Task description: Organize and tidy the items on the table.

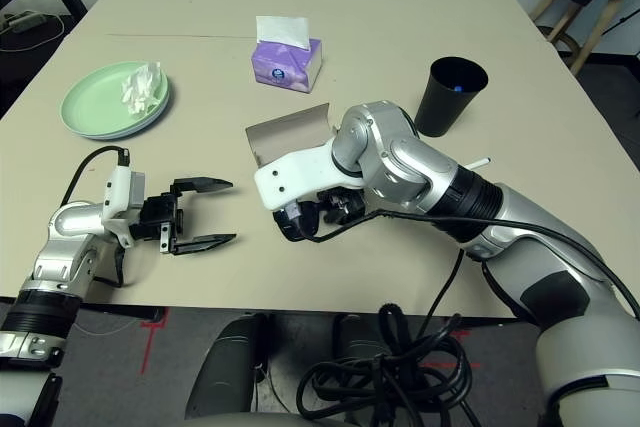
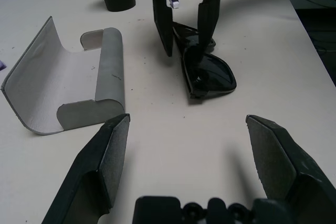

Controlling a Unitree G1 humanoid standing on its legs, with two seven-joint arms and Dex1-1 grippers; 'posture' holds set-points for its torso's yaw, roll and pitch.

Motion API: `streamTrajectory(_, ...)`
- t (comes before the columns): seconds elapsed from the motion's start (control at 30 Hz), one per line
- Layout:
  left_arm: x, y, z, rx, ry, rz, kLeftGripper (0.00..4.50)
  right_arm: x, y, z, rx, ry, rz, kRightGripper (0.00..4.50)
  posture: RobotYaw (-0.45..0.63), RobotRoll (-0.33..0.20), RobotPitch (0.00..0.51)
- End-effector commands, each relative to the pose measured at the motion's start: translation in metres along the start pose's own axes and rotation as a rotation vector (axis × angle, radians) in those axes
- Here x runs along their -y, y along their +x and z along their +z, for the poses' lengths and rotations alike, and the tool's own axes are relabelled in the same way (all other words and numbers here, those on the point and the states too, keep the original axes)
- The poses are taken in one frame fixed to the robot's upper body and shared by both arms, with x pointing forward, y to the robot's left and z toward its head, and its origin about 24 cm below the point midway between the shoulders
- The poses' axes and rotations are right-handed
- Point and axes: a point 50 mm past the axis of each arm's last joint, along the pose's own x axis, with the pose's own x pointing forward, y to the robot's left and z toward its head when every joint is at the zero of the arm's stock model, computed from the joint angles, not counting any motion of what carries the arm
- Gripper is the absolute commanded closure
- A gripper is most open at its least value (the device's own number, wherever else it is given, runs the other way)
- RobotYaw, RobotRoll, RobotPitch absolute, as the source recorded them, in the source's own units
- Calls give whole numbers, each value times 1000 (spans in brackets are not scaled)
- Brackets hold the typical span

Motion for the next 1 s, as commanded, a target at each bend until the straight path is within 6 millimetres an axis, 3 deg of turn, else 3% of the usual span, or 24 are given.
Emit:
streamTrajectory(0.03,3,3,-1,-4,4,-17,0,0,-1,0,13,1,-6,3267,125,0,184)
streamTrajectory(0.1,3,3,-2,-5,3,-16,0,1,-2,0,15,0,-11,4010,124,0,182)
streamTrajectory(0.13,3,3,-2,-5,3,-16,0,1,-2,0,16,-1,-12,4120,123,0,180)
streamTrajectory(0.37,1,3,-2,-4,1,-12,0,3,-14,0,28,-8,-30,4118,114,0,169)
streamTrajectory(0.7,-18,0,12,40,15,121,0,19,-66,-5,63,-11,-226,4118,109,0,142)
streamTrajectory(0.87,-32,-11,20,50,16,307,0,35,-62,-5,67,-24,-309,4118,114,0,131)
streamTrajectory(1.0,-29,-14,20,45,5,325,0,45,-49,-8,60,-32,-347,4118,135,0,130)
